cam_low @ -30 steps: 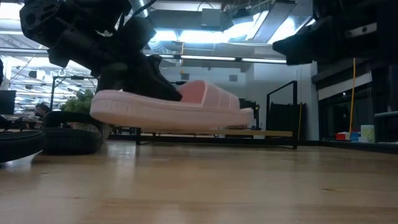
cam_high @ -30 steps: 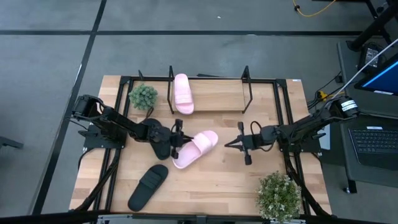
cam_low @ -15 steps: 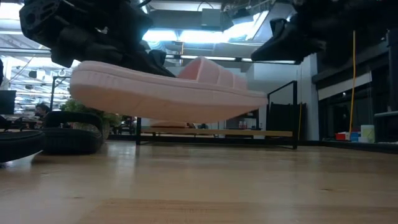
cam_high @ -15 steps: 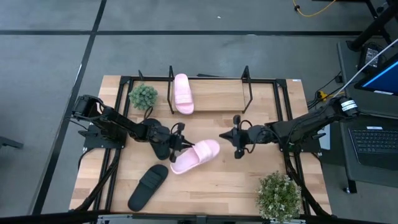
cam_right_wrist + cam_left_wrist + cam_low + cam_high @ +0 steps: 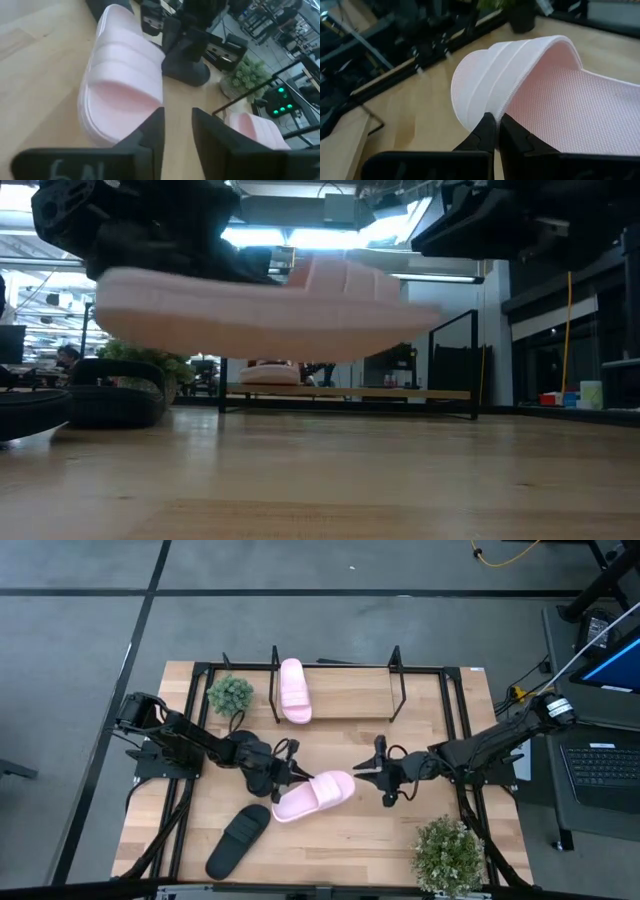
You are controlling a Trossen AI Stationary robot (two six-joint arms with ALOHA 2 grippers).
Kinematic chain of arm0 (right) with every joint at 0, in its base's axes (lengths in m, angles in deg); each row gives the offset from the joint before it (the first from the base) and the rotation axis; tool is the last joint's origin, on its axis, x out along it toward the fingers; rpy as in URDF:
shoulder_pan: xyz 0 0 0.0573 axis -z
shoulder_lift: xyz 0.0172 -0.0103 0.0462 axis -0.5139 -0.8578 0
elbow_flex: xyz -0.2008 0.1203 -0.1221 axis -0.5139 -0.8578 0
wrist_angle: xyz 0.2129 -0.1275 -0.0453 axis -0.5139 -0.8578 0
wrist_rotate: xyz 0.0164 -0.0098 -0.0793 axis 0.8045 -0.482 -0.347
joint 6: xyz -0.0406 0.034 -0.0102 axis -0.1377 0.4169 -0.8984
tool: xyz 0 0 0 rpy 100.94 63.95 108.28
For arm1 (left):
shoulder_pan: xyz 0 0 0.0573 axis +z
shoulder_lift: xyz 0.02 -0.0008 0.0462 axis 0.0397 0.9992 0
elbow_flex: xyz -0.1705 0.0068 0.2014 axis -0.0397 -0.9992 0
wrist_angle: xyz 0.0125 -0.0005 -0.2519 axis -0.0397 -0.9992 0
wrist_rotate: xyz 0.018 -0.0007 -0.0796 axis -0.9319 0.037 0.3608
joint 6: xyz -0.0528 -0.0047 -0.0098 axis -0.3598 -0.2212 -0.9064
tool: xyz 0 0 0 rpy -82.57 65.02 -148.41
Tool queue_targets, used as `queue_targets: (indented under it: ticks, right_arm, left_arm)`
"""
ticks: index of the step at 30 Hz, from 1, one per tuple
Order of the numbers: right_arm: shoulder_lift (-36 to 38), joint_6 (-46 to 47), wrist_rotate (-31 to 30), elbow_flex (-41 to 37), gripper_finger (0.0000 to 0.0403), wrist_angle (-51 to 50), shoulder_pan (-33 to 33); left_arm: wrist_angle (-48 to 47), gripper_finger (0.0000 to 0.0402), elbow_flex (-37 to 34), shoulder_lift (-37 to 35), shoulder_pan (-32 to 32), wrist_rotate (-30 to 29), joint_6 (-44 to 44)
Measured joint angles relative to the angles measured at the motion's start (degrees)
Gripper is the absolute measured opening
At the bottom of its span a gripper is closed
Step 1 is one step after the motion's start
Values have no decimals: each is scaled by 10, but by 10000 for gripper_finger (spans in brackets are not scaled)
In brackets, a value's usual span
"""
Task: Pick and place slides into the shelf
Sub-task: Put the pink slides on the shelf
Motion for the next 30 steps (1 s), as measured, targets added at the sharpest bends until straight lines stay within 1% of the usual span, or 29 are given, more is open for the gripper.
queue_targets:
  ticks: [5, 9, 12, 14, 17, 20, 27, 30]
  right_arm:
    - [0, -29, 0, 0, 123, 0, -16]
    - [-7, -42, 0, 0, 122, 10, -24]
    - [-29, -44, 0, 0, 122, 16, -25]
    - [-51, -57, 0, 0, 123, 40, -24]
    - [-79, -104, 0, 0, 124, 90, -24]
    - [-98, -132, 0, 0, 124, 129, -24]
    - [-117, -133, 0, 0, 124, 140, -29]
    - [-129, -134, 1, 0, 124, 163, -32]
  left_arm:
    - [22, 0, 0, 0, 0, 34, 0]
    - [21, 0, 0, 0, 0, 36, 0]
    - [22, 0, 0, 0, 0, 36, -1]
    - [25, 0, 0, 0, 0, 36, -2]
    - [26, 0, 0, 0, 0, 36, -5]
    - [25, 0, 0, 0, 0, 36, -5]
    - [25, 0, 0, 0, 0, 36, -5]
    - [26, 0, 0, 0, 0, 36, -5]
